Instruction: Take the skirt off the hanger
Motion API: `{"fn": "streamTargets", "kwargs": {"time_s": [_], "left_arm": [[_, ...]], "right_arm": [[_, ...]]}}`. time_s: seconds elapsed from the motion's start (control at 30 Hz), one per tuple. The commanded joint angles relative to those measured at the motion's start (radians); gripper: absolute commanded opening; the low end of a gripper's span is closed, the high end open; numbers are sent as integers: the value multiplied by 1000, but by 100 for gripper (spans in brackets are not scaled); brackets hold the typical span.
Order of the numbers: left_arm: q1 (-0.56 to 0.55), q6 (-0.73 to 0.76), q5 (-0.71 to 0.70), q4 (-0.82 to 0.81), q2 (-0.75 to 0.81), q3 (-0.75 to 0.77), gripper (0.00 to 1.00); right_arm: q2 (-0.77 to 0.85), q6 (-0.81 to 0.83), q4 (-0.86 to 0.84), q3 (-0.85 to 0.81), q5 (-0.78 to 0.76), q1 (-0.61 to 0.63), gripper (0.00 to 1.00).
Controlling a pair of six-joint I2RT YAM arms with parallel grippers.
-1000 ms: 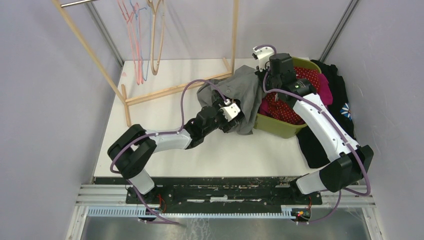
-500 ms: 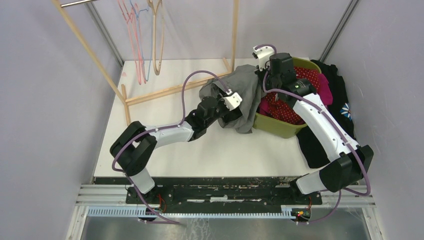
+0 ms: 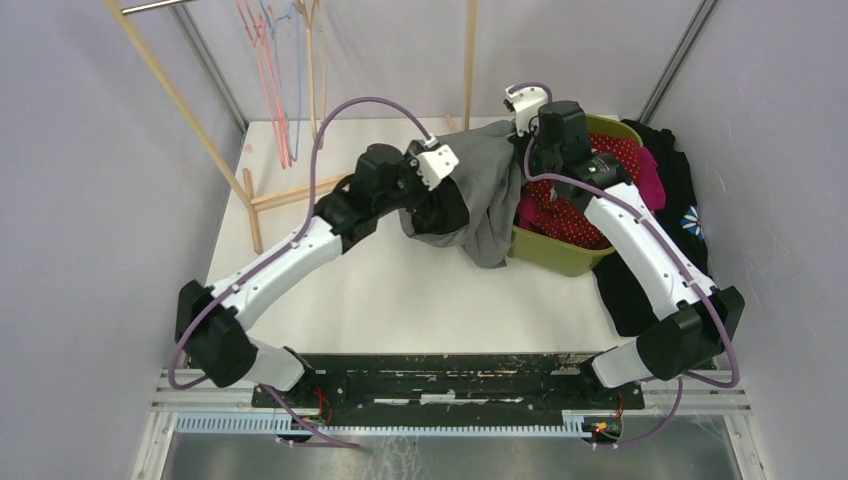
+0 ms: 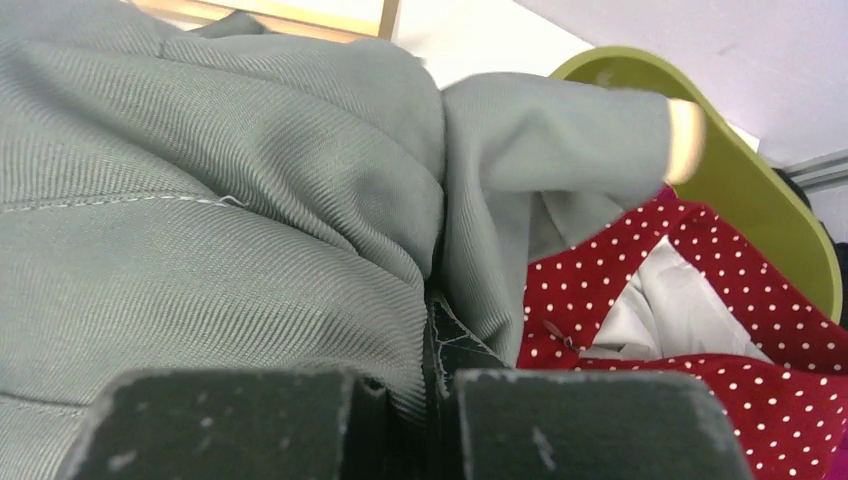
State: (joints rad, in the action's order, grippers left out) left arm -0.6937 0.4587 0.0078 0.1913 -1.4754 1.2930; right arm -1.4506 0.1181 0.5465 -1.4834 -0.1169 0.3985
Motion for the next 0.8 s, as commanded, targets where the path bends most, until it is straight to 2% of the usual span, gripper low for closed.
{"fn": "streamTargets", "kwargs": {"time_s": [0.0, 0.1, 0.3, 0.43, 0.63, 0.77], "left_arm": [[81, -62, 61, 122, 129, -114, 3], [114, -83, 83, 112, 185, -182, 3], [118, -116, 96, 196, 251, -199, 3], [118, -125, 82, 190, 296, -199, 3], [118, -58, 15, 324, 322, -45, 3], [133, -37, -37, 395, 358, -119, 3]], "right_arm": [[-26, 0, -34, -112, -27, -4, 1], [-51, 1, -24, -176, -30, -5, 1], [-152, 29, -7, -314, -89, -11, 1], [-203, 17, -27, -311, -70, -16, 1], [-238, 0, -52, -268, -51, -38, 1], [-257, -22, -44, -303, -18, -99, 1]]}}
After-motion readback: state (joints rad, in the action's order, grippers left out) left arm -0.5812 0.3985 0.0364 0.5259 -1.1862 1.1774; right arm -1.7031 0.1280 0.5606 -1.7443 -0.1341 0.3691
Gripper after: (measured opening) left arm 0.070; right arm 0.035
